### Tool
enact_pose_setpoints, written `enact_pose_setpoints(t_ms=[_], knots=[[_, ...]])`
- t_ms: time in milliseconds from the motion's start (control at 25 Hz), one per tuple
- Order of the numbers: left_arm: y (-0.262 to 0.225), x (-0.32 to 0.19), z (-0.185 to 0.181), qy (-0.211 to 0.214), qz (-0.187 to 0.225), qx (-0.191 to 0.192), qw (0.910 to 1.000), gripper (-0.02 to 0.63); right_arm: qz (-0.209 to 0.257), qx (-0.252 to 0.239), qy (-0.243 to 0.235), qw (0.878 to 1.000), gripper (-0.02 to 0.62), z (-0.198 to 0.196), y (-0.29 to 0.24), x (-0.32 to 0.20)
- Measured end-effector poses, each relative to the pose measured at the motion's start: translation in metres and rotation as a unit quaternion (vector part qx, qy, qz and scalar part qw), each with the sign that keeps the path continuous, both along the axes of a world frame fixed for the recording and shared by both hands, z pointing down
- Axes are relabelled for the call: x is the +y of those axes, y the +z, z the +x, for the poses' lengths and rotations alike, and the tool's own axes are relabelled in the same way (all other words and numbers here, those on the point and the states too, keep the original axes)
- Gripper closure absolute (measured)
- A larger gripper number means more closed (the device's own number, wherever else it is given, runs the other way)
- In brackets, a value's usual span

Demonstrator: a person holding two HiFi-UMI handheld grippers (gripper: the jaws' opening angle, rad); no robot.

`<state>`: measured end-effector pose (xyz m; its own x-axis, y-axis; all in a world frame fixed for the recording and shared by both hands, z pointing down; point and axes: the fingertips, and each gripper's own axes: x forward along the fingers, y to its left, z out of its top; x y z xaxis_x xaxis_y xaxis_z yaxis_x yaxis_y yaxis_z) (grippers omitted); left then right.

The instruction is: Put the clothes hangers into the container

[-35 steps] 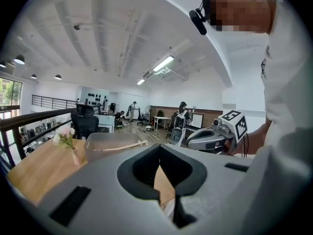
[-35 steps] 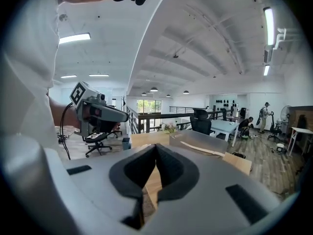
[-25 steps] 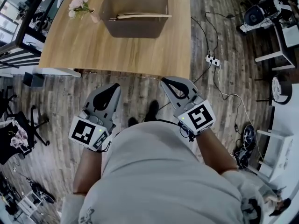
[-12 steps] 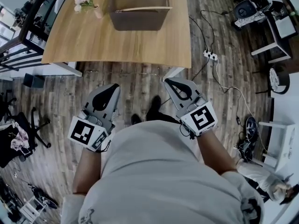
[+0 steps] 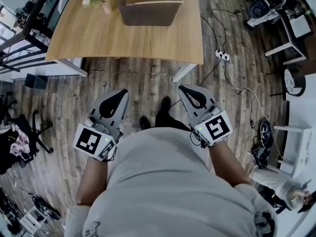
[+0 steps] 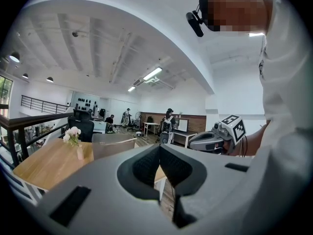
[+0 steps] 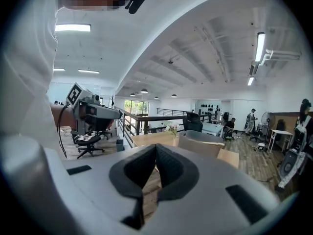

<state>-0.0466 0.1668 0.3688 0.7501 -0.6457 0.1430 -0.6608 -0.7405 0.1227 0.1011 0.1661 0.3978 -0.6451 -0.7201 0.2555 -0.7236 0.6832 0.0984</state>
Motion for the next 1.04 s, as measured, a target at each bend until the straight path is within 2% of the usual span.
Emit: enact_pose_setpoints(t_ms=[1040], knots=[[-0.018,0.017,-0.005,0.008,0.025,0.006,0.9996,0.6,0.018,0.006,0.02,1.0,0.589,0.012,-0.022,0.022]])
